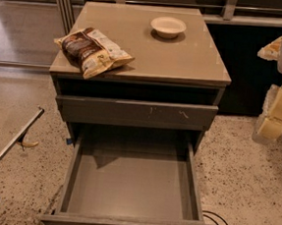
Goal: Place brown chip bag into middle drawer
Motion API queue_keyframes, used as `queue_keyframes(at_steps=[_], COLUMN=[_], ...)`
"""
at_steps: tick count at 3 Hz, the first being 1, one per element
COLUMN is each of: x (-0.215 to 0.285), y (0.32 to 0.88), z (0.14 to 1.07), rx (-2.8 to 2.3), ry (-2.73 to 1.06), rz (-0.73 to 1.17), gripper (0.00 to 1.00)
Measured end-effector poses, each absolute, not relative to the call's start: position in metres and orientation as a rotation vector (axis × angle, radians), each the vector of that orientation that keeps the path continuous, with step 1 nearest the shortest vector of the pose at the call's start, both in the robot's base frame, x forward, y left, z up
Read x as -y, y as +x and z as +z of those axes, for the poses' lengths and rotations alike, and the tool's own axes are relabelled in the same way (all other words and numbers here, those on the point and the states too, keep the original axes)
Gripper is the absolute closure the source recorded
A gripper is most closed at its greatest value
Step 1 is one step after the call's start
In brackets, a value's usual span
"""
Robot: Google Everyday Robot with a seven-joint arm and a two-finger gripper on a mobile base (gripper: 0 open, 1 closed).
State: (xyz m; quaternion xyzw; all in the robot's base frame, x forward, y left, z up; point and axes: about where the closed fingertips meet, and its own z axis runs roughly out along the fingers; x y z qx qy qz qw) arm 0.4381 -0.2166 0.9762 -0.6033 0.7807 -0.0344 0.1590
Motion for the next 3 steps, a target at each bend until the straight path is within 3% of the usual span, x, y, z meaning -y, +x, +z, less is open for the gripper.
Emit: queue_keyframes(at_steps=[3], x=[0.187], y=[0.480], z=[0.996], rx=[-2.155], ry=[-1.534], rz=[0.025], gripper=[0.00])
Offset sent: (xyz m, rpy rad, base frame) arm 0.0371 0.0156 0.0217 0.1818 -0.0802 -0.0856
